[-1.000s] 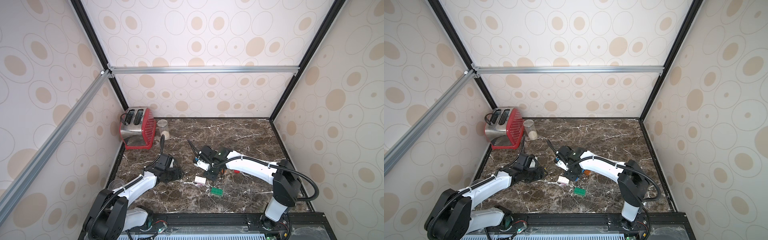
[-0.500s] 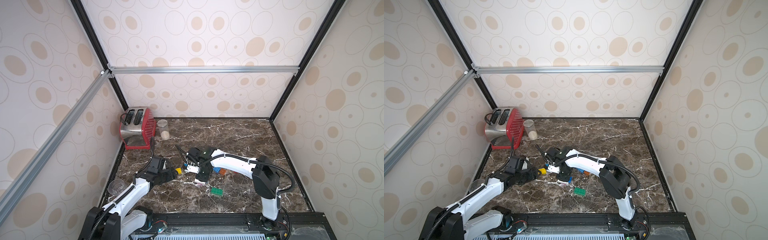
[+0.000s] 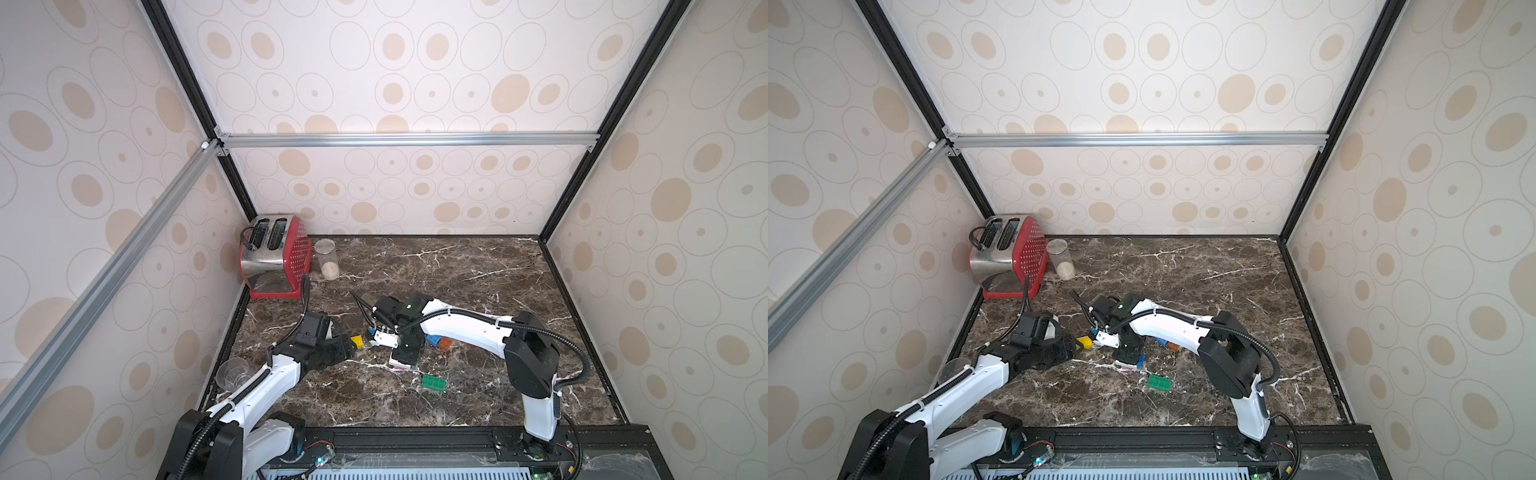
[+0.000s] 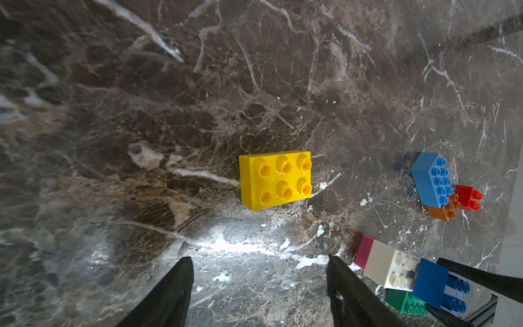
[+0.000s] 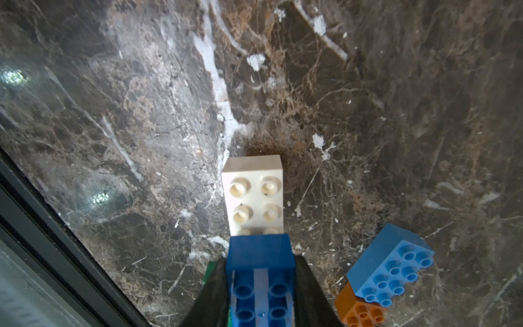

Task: Assemble a heart with lego
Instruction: Assemble the lego brick with the lego brick.

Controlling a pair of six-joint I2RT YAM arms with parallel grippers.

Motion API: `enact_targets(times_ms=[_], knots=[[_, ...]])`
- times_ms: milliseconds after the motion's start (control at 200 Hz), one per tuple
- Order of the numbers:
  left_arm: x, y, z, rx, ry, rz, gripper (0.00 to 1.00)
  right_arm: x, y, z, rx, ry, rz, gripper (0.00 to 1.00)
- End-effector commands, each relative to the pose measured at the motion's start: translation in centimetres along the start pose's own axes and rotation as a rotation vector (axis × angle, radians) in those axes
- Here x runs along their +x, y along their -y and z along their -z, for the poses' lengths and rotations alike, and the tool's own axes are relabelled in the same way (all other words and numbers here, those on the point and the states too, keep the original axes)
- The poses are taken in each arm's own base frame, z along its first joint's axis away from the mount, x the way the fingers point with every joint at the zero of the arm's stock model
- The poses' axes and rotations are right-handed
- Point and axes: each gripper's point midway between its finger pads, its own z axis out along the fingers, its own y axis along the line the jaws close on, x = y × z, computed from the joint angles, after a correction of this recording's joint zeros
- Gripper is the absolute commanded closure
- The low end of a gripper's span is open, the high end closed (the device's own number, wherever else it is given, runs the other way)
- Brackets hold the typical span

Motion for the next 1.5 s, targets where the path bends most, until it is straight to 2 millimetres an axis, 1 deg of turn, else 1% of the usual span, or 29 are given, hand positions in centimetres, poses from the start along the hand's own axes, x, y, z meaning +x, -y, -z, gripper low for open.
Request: enact_targets(times_ms=[0,165,456,591,766,992,1167,1377,1492], knots=[[0.1,0.0,-0.2,0.004,-0.009,0.004,0.26,0.6,0.0,-0.9,0.013,-0.03,0.002,0.76],[0.2,-0.1,-0.3,0.005,-0.014,0.005,0.26,0.4,-0.3,-1.0,-0.004,-0.026,0.007,0.76],[0.2,-0.1,-0.4,0.003,-0.019,0.002,0.25,1.2,-1.3,-1.1,-0.055,-0.057,0.001,0.77],[0.1,0.0,-0.4,0.005,-0.016,-0.001,0.25,1.3,-1.0,-1.1,-0.039,-0.058,-0.007,0.77],[0.2,-0.1,-0.4,0.004,-0.018,0.0,0.25,1.4,-0.2,-1.6,0.017,-0.066,-0.021,0.77],[0.2,-0.2,-0.3,-0.004,-0.014,-0.001,0.25,1.4,-0.3,-2.2,0.032,-0.081,-0.07,0.77],[0.1,-0.2,-0.1,-0.01,-0.009,-0.005,0.25,1.9,-0.4,-3.3,0.078,-0.109,-0.076,0.77],[0.1,-0.3,0.1,-0.015,-0.005,-0.008,0.25,2.8,-0.5,-4.7,0.078,-0.126,-0.043,0.78],[0.0,-0.3,0.2,-0.014,-0.004,-0.009,0.25,2.9,-0.6,-5.2,0.06,-0.131,-0.03,0.78]])
